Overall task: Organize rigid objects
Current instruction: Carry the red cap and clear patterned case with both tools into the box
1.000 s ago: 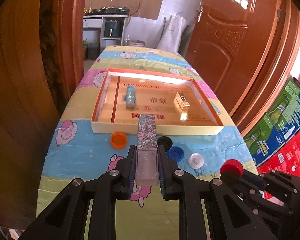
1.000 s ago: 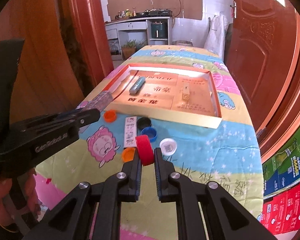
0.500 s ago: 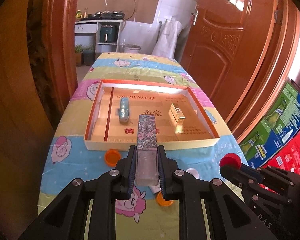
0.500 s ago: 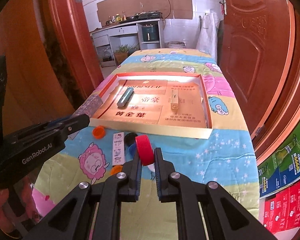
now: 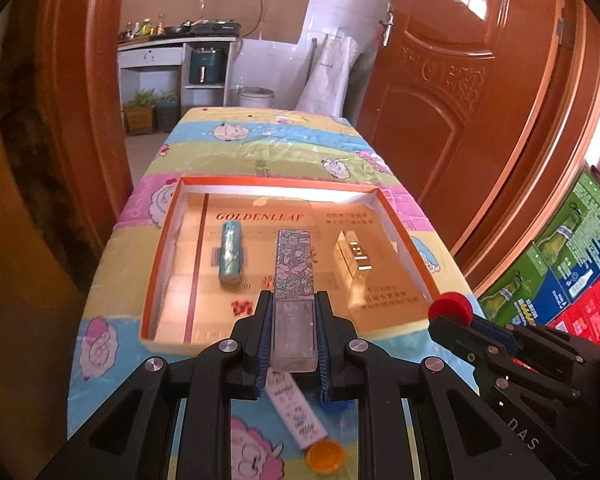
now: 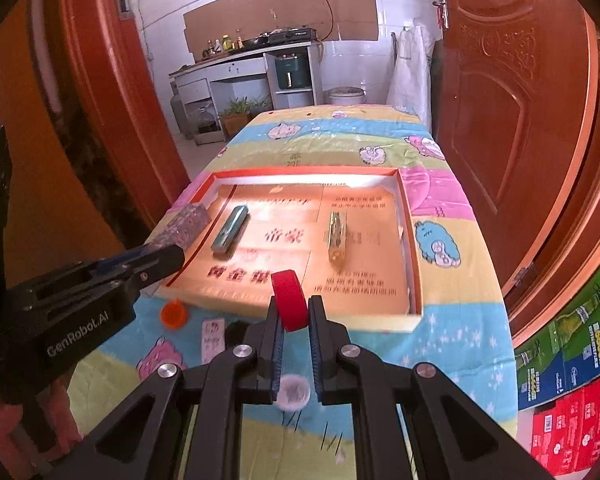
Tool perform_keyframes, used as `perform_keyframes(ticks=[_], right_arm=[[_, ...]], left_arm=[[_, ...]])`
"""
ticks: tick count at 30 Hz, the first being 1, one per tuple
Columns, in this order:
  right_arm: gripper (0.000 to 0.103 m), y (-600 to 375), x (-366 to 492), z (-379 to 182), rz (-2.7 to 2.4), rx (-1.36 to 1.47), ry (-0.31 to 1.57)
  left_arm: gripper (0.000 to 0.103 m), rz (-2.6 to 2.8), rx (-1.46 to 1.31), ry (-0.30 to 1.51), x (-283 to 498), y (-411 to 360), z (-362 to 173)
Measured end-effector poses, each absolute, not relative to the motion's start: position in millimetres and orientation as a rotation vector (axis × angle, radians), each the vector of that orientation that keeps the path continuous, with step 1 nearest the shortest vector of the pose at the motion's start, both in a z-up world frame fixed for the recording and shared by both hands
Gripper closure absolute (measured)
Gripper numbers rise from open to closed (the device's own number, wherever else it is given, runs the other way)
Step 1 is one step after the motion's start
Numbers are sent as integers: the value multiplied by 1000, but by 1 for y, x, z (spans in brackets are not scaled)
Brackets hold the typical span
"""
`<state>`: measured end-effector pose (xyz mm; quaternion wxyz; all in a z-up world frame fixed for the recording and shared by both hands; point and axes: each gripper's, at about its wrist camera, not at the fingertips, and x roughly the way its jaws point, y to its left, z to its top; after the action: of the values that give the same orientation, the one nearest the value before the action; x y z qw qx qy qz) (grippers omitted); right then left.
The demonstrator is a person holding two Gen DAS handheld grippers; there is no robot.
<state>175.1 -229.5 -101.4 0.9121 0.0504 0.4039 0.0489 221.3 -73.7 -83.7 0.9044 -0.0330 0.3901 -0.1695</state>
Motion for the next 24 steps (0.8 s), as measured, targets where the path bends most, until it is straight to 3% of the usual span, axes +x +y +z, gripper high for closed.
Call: perform_keyframes(ticks=[24], right_arm=[[91,-281,288,-124,83,238,882]], left_arm=[[83,-297,-73,890,311,-108,-120]])
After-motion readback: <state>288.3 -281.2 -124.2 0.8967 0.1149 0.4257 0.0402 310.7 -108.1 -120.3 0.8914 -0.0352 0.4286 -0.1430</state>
